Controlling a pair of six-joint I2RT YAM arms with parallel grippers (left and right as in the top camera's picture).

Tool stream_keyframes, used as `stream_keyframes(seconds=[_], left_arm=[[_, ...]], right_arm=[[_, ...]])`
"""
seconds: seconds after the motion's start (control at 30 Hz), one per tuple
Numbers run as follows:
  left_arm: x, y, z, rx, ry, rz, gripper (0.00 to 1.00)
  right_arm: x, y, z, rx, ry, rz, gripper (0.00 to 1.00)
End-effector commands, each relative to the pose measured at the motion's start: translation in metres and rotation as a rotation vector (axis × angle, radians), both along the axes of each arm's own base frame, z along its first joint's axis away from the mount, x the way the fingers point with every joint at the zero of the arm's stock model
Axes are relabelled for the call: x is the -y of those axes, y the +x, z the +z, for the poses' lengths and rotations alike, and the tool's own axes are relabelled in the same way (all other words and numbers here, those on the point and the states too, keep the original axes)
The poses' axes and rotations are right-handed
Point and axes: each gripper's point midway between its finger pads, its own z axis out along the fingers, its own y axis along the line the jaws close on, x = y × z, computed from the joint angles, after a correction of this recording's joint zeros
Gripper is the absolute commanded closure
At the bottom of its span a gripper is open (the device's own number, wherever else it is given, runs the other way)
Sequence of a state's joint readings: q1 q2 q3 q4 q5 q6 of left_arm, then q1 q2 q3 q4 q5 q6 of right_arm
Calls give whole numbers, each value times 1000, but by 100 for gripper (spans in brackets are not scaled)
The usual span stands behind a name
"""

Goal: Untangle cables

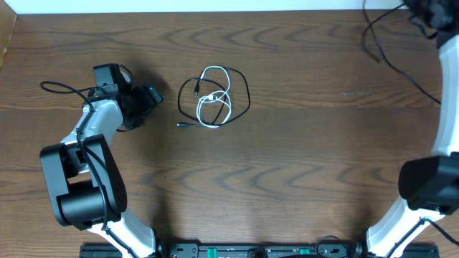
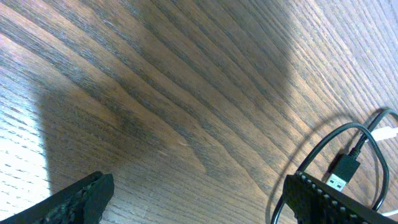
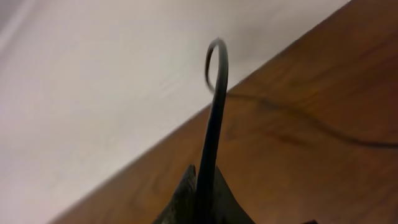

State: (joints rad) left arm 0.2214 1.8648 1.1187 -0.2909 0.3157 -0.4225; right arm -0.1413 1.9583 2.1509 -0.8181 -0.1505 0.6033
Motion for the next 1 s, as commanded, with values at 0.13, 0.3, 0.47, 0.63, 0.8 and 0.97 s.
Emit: stream_keyframes(seconds=[0.13,0.3,0.47,0.63,0.8,0.97], left_arm=[[0,-6,-9,-28,-5,6,7],[0,-7,-9,-29,-5,6,7],[0,-6,-9,-29,-5,6,8],[0,-6,-9,-29,-5,6,7],[0,-6,-9,-29,-5,6,8],[0,-6,-9,-29,-5,6,8]], right_arm=[[-154,-9,-7,168,41,844,99],[-168,-11,-11,186,29,908,99],[-139,-3,-32,85,-46,777,99],[-64,-12,-81,-208,-261,482,99],[14,-42,-106,-466,-480,202,99],[69,-70,-110,-593,-523,-36,99]])
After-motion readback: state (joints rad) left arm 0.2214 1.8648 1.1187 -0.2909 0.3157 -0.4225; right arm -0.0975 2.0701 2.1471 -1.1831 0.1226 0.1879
